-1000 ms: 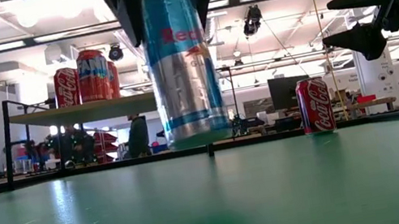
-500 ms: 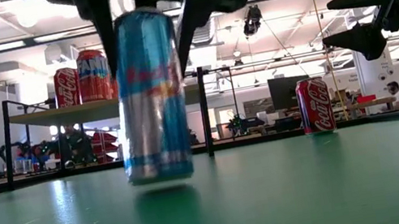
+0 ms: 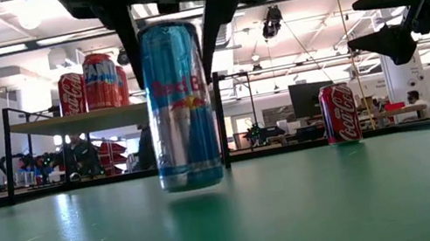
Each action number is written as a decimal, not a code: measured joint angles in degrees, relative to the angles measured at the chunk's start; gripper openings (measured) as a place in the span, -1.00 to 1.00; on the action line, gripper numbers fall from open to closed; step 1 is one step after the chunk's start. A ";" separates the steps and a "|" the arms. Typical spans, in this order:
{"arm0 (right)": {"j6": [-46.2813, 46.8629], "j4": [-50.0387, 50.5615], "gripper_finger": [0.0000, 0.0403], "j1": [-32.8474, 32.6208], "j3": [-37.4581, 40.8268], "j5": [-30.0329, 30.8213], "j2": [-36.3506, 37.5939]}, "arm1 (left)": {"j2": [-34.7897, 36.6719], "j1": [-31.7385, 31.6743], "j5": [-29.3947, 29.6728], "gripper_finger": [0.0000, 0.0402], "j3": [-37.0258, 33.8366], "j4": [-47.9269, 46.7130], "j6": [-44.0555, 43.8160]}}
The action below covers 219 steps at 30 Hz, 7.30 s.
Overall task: Place canned beverage on shelf
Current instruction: Put the left blue soda can on the shelf
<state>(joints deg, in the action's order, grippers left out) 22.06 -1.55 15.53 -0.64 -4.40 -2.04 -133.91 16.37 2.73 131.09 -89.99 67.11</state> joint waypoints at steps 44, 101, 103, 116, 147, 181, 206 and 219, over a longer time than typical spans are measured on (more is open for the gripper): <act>0.00 0.01 0.90 0.00 0.00 0.00 0.00 | 0.00 0.58 -3.46 0.22 -0.40 2.64 16.43; 0.00 0.00 0.90 -0.01 -0.01 0.00 -0.02 | 0.79 0.05 -0.91 0.99 3.86 6.33 -111.43; 0.00 0.01 0.90 -0.01 -0.01 0.00 -0.02 | 0.79 0.08 2.63 0.99 3.86 5.41 -120.01; 0.00 0.01 0.90 0.00 0.00 0.00 -0.02 | 0.79 0.45 10.26 0.99 3.64 3.58 -165.40; 0.00 -0.04 0.90 -0.02 -0.02 0.00 -0.01 | -2.68 6.06 6.67 0.99 3.01 2.45 -187.14; 0.00 -0.14 0.90 0.00 -0.01 -0.04 0.00 | -7.91 12.39 28.74 0.99 2.50 -0.05 -193.22; 0.00 -0.17 0.90 0.00 0.00 -0.02 0.00 | -7.91 12.73 29.63 0.05 2.64 -0.01 -192.67; 0.01 -0.19 0.90 -0.02 -0.01 -0.01 0.00 | -3.45 11.74 31.02 0.05 3.10 0.02 -183.51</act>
<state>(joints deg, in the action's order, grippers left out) 22.08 -1.74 15.51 -0.66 -4.41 -2.04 -137.36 28.11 33.75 134.19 -89.97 -116.40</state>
